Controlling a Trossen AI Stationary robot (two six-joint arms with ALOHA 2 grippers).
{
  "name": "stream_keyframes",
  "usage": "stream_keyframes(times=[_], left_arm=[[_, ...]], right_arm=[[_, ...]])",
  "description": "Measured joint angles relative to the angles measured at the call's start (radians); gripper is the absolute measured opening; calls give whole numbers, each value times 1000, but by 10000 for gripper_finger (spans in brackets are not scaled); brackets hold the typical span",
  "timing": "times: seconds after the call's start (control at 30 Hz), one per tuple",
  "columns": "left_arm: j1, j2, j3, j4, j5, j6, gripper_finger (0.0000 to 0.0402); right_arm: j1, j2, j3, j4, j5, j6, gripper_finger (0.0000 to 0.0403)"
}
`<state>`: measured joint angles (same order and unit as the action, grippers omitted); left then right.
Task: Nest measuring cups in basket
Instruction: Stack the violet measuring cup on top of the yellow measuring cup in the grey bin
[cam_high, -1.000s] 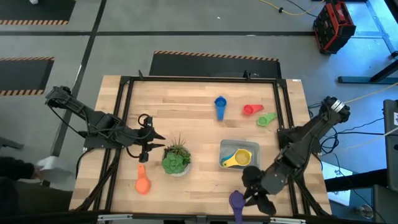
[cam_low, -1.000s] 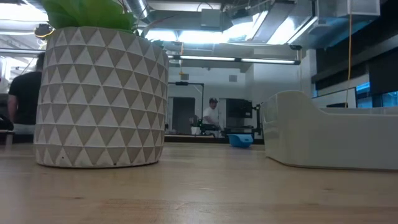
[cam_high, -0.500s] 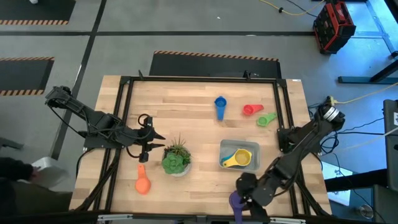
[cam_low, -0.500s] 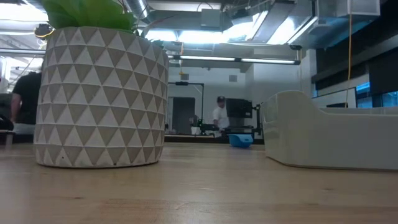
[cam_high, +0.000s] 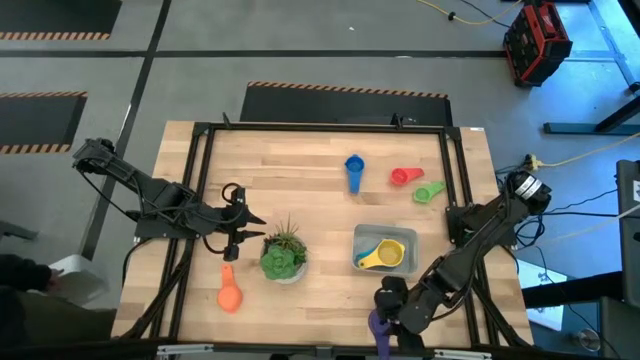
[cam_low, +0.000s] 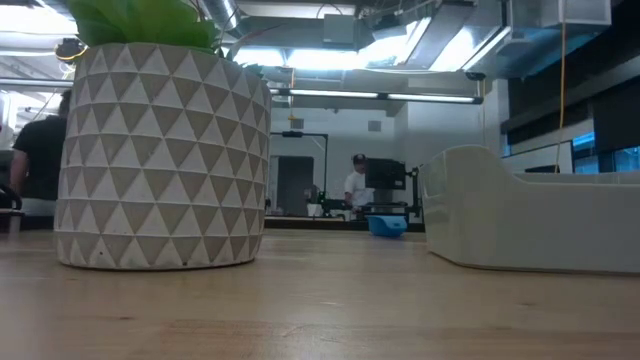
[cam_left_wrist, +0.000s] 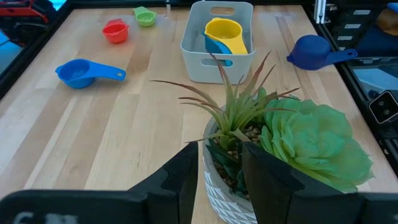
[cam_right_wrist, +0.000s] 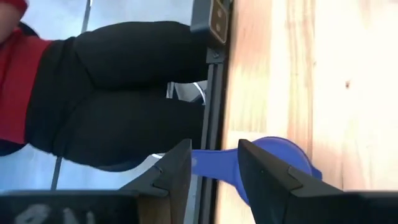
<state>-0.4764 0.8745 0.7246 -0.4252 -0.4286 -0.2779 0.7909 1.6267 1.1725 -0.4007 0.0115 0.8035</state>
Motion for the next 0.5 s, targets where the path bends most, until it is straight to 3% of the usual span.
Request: stream_keyframes(times=[0.17, 0.37, 0.5], left_arm=[[0, 0, 0, 0, 0, 0, 118], [0, 0, 0, 0, 0, 0, 118], [0, 0, 0, 0, 0, 0, 118]], right_arm=[[-15, 8, 0, -18, 44, 50, 136], [-36, 8, 0, -36, -12, 92, 136], [-36, 8, 0, -49, 16, 90, 136]])
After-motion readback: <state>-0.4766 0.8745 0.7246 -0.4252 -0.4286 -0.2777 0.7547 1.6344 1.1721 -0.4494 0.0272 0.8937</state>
